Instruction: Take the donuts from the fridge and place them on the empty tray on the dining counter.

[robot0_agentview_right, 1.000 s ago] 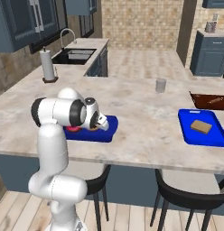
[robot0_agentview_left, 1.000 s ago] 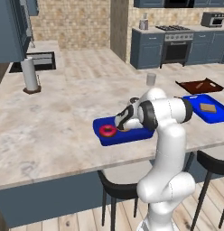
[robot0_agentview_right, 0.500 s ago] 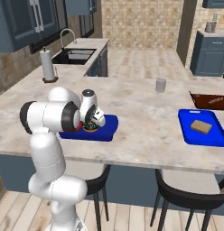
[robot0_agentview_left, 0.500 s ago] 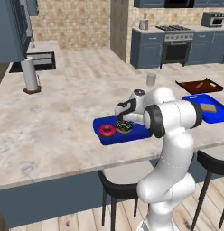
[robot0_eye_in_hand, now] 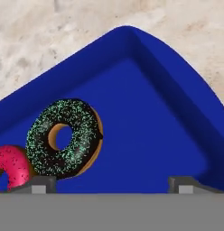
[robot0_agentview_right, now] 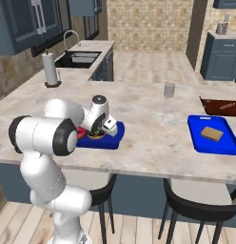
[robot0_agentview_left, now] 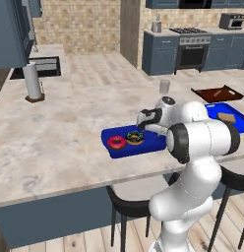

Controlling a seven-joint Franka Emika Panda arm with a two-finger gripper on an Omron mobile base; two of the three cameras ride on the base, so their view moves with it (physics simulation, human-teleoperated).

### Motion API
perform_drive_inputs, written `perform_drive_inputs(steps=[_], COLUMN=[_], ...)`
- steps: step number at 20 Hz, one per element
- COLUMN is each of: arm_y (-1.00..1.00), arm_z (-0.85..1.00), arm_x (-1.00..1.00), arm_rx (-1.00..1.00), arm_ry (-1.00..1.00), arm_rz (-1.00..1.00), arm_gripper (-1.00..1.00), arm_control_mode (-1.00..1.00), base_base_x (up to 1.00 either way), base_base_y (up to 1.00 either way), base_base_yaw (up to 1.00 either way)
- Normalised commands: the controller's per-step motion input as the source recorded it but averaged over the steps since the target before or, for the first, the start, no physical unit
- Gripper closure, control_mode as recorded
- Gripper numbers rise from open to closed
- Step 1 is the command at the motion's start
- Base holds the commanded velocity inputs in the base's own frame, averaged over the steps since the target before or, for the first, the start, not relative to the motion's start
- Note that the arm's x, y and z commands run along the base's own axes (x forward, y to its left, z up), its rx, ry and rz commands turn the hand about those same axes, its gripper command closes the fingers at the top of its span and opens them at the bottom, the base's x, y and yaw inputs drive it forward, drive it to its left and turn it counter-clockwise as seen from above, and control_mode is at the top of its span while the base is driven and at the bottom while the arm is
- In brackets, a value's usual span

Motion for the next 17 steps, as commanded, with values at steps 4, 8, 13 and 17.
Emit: perform_drive_inputs(steps=[4,8,13,17], arm_y=[0.09,0.48,0.51,0.31], arm_z=[1.00,1.00,1.00,0.93], arm_x=[-0.94,-1.00,-1.00,-1.00], arm_rx=[0.00,-0.08,-0.36,-0.36], arm_ry=[-0.06,0.02,0.01,0.00], arm_rz=[0.20,0.43,0.55,0.46], arm_gripper=[-1.00,-1.00,-1.00,-1.00], arm_control_mode=[-1.00,-1.00,-1.00,-1.00], base_base_x=[0.00,0.00,0.00,0.00], base_base_y=[0.00,0.00,0.00,0.00], base_base_yaw=[0.00,0.00,0.00,0.00])
